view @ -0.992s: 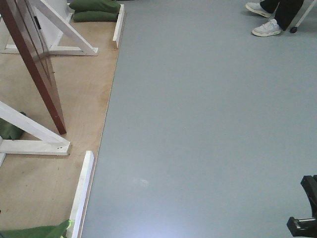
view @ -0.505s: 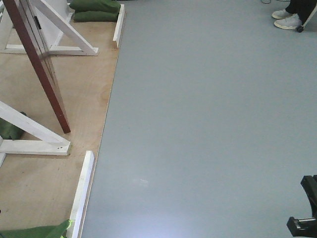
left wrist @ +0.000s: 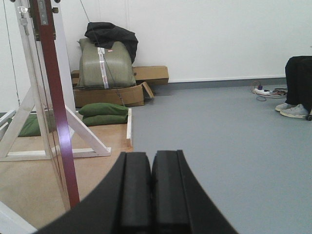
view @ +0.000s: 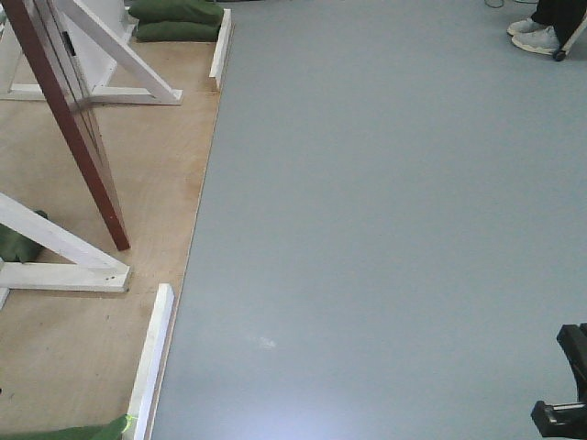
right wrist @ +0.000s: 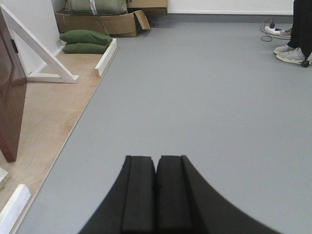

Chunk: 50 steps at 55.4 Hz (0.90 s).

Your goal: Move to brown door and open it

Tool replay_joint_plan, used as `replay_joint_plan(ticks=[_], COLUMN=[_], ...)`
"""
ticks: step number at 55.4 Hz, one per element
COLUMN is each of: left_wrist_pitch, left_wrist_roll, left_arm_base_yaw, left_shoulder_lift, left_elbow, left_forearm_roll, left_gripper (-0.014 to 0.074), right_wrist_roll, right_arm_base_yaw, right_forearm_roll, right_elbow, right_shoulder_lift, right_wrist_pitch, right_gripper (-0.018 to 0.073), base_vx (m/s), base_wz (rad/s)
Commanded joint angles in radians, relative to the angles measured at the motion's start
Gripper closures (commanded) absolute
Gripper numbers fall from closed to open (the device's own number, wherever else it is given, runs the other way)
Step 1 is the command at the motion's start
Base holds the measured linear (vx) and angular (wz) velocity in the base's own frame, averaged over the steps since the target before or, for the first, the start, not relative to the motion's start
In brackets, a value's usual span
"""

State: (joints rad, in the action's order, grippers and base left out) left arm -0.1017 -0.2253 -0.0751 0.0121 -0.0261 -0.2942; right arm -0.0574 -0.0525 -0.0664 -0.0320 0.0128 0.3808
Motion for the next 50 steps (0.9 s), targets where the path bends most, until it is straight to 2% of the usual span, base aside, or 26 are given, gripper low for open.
replay_joint_plan(ticks=[1, 50], left_wrist_pitch=[0.077, 0.077], left_wrist_roll=[0.002, 0.002], left_arm_base_yaw=[0.001, 0.001], left_shoulder_lift=[0.011, 0.011], left_elbow=[0.016, 0.016], left_forearm_roll=[-0.006, -0.006], left_gripper=[0.0450, 0.0450], right_wrist_roll=[-0.008, -0.008], right_arm_base_yaw=[-0.001, -0.001], right_forearm_roll=[0.004, 0.004], right_elbow=[-0.004, -0.004], right_shoulder_lift=[0.006, 0.006], right_wrist_pitch=[-0.079, -0.079], right_gripper=[0.0559, 0.0559], base_vx=[0.11, 0.23], base_wz=[0.00, 0.03])
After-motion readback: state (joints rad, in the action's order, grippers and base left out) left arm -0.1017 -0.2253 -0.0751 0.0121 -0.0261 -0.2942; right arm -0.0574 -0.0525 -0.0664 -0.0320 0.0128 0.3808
